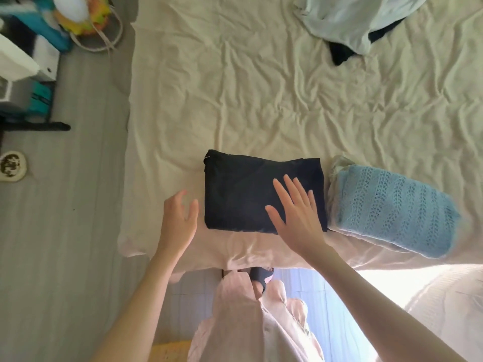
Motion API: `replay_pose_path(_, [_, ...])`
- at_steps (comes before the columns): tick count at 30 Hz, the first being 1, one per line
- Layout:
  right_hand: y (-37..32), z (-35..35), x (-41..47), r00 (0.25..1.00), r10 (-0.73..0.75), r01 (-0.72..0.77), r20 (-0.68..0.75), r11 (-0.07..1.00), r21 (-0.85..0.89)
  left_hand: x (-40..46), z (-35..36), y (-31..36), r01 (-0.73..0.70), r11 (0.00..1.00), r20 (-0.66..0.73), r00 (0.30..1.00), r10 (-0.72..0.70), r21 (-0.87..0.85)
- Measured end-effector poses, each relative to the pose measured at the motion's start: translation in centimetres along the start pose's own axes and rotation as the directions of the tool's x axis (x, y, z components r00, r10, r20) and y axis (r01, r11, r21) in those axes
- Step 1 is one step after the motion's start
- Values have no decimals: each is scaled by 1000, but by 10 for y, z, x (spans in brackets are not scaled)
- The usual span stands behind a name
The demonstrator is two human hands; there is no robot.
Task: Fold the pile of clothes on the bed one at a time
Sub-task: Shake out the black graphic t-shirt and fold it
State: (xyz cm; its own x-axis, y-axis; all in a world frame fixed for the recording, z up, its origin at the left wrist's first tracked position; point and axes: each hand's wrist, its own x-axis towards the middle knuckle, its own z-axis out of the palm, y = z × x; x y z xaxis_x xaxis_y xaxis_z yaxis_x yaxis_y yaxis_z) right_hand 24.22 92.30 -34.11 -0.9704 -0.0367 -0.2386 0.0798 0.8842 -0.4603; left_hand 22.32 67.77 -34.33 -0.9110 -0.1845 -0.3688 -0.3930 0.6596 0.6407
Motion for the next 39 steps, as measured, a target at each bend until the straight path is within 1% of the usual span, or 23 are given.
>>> replay_pose_path(4, [-27, -4, -1, 998, -66, 66, 11, 998, 24, -7, -29, -8, -1, 1000, -78, 997, 0, -8])
replay_pose_path(7, [-53, -5, 1, 994, -103, 102, 35, 994, 28, -10, -53, -17, 8, 999, -130, 991, -14, -49])
replay_pose_path(11, [-97, -1, 4, 988, -150, 149, 49, 989, 22, -12, -92, -36, 31, 996, -158, 987, -43, -79])
replay_pose_path(14, [-139, 4, 5, 981, -187, 186, 50, 982, 25, -12, -129, -54, 11, 997, -141, 990, -23, -80])
replay_pose_path(18, [-212, 18, 9, 975, -223, 222, 27, 975, 12, -2, -195, -86, -29, 997, -115, 993, 20, -76])
replay_pose_path(20, [-255, 31, 13, 973, -232, 232, -18, 973, 10, 7, -237, -108, -42, 997, -105, 994, 35, -66])
replay_pose_path(24, [-352, 63, 21, 976, -197, 205, -98, 975, 81, 25, -333, -158, -90, 996, -89, 992, 88, -20])
replay_pose_path(26, [-399, 77, 22, 981, -178, 187, -82, 974, 128, 27, -382, -179, -119, 992, -88, 989, 121, 30])
replay_pose_path(29, [-459, 88, 26, 978, -200, 209, -65, 965, 161, 34, -445, -203, -133, 990, -120, 983, 139, 52])
replay_pose_path(33, [-509, 92, 41, 976, -209, 217, -66, 965, 146, 52, -492, -219, -136, 989, -134, 981, 143, 61])
replay_pose_path(36, [-531, 96, 50, 977, -209, 212, -38, 967, 144, 62, -510, -224, -153, 986, -107, 981, 160, 71])
replay_pose_path(39, [-544, 97, 58, 981, -188, 191, -39, 973, 130, 75, -523, -226, -174, 982, -73, 981, 180, 74])
